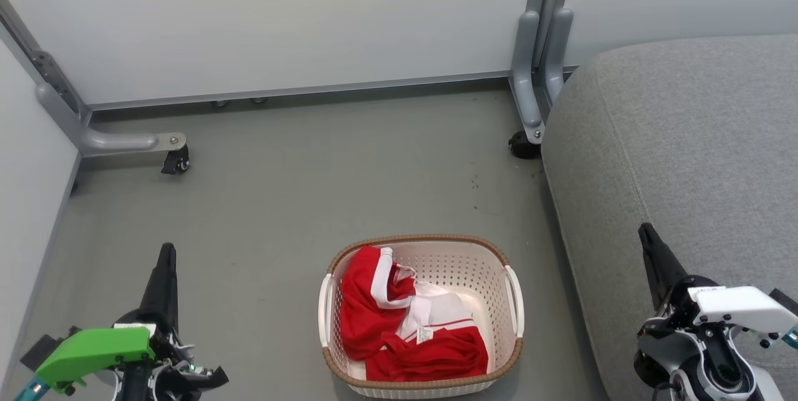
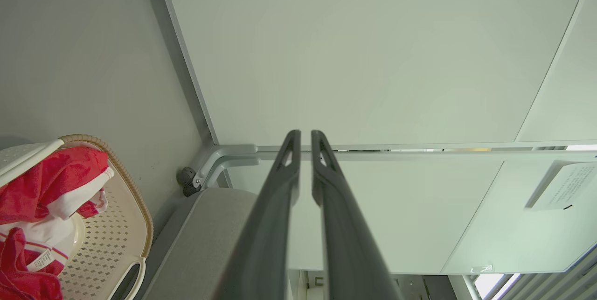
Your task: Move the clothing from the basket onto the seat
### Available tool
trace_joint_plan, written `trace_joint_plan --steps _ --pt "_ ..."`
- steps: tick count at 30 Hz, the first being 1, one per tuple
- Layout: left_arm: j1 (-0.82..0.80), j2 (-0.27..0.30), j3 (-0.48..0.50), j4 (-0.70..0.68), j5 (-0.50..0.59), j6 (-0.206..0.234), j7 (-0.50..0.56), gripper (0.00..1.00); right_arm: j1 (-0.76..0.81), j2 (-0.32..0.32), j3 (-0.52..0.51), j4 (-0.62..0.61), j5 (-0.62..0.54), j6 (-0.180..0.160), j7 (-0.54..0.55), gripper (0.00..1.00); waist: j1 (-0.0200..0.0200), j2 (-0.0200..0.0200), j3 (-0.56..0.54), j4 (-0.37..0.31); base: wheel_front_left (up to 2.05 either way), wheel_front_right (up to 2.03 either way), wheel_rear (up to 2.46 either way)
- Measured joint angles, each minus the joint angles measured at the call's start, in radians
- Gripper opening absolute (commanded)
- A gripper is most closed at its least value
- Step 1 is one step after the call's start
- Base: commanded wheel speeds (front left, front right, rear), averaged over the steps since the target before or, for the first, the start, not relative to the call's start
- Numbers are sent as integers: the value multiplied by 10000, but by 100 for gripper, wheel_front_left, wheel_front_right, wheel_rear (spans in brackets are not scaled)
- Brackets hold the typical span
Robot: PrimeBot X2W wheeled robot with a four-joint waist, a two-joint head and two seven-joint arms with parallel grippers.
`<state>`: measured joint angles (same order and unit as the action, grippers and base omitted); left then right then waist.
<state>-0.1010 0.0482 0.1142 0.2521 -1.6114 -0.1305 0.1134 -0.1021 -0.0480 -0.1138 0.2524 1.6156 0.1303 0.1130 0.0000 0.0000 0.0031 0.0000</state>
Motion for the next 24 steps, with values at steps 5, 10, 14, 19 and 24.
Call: trace_joint_plan --steps 5,10,14,19,24 --pt "267 -58 -257 236 17 0 -199 100 268 73 88 188 -84 -2 -199 100 0 0 9 -2 0 0 0" --pt "262 -59 -546 136 81 0 -451 100 268 73 213 79 -368 -2 -449 100 0 0 20 -3 0 0 0" --pt "244 -58 -642 36 531 0 -637 100 269 63 267 -46 -934 -2 -640 100 0 0 28 3 0 0 0" --pt "221 -58 -782 -226 1371 0 -857 100 281 50 314 -276 -1898 -2 -855 100 0 0 45 16 0 0 0" --pt "217 -54 -848 -472 2445 0 -1070 100 347 38 374 -591 -3028 -2 -1070 100 0 0 55 31 0 0 0"
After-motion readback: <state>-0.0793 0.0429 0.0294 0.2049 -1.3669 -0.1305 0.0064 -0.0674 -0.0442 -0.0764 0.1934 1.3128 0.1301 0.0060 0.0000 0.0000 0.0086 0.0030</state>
